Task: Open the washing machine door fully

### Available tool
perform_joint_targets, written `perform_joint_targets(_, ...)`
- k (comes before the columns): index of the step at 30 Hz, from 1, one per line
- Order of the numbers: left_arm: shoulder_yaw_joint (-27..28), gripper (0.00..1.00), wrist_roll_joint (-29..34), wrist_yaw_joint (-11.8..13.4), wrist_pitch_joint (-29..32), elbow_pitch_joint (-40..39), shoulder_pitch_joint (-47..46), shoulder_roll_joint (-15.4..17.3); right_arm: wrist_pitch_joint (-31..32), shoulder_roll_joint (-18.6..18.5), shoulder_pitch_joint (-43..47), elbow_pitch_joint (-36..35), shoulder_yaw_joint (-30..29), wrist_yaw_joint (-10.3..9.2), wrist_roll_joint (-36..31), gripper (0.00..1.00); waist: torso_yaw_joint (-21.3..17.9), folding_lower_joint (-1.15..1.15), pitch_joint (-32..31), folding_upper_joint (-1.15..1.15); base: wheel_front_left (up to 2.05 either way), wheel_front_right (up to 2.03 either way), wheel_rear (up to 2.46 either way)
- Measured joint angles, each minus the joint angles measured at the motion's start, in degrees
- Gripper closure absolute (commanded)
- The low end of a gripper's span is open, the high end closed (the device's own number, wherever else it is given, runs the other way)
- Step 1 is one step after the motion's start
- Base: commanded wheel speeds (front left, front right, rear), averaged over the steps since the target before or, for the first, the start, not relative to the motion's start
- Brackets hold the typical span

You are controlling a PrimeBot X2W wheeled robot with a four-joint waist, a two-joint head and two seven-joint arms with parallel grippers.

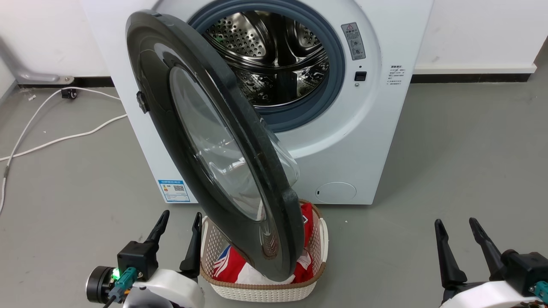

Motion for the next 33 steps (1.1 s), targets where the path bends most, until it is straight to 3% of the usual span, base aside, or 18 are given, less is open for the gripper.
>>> perform_joint_targets(8,-0.07,0.00,-0.64,0.48,0.57,-0.26,0.27,0.29,-0.78,0.11,-0.32,1.65,0.41,0.00,-0.34,0.00,0.03,0.00,0.02,0.00,0.00,0.00,0.00)
perform_joint_targets(9,-0.07,0.30,-0.64,0.48,0.57,-0.26,0.27,0.29,-0.78,0.11,-0.32,1.65,0.41,0.00,-0.34,0.00,0.03,0.00,0.02,0.00,0.00,0.00,0.00)
perform_joint_targets(10,-0.10,0.70,-0.67,0.48,0.67,-0.26,0.27,0.30,-0.79,0.11,-0.35,1.68,0.42,-0.01,-0.68,0.00,0.06,0.00,0.04,0.00,0.00,0.00,0.00)
perform_joint_targets(11,-0.09,0.97,-0.80,0.49,0.67,-0.32,0.27,0.32,-0.82,0.11,-0.41,1.70,0.45,-0.01,-1.31,0.00,0.08,0.00,0.07,0.00,0.00,0.00,0.00)
perform_joint_targets(12,-0.07,1.00,-0.94,0.51,0.67,-0.41,0.27,0.36,-0.99,0.11,-0.46,1.75,0.54,-0.01,-1.41,0.00,0.09,0.00,0.10,0.00,0.00,0.00,0.00)
perform_joint_targets(23,0.52,1.00,-1.48,1.64,1.24,-3.68,-0.60,0.70,-1.33,0.13,-1.10,2.53,0.37,-0.01,-2.00,0.00,0.40,0.01,0.35,0.00,0.00,0.00,0.00)
perform_joint_targets(33,1.93,1.00,-0.43,4.44,2.38,-17.19,-10.44,0.55,-1.38,0.14,-1.44,3.16,-0.43,0.00,-2.55,0.00,1.18,0.01,0.34,0.00,0.00,0.00,0.00)
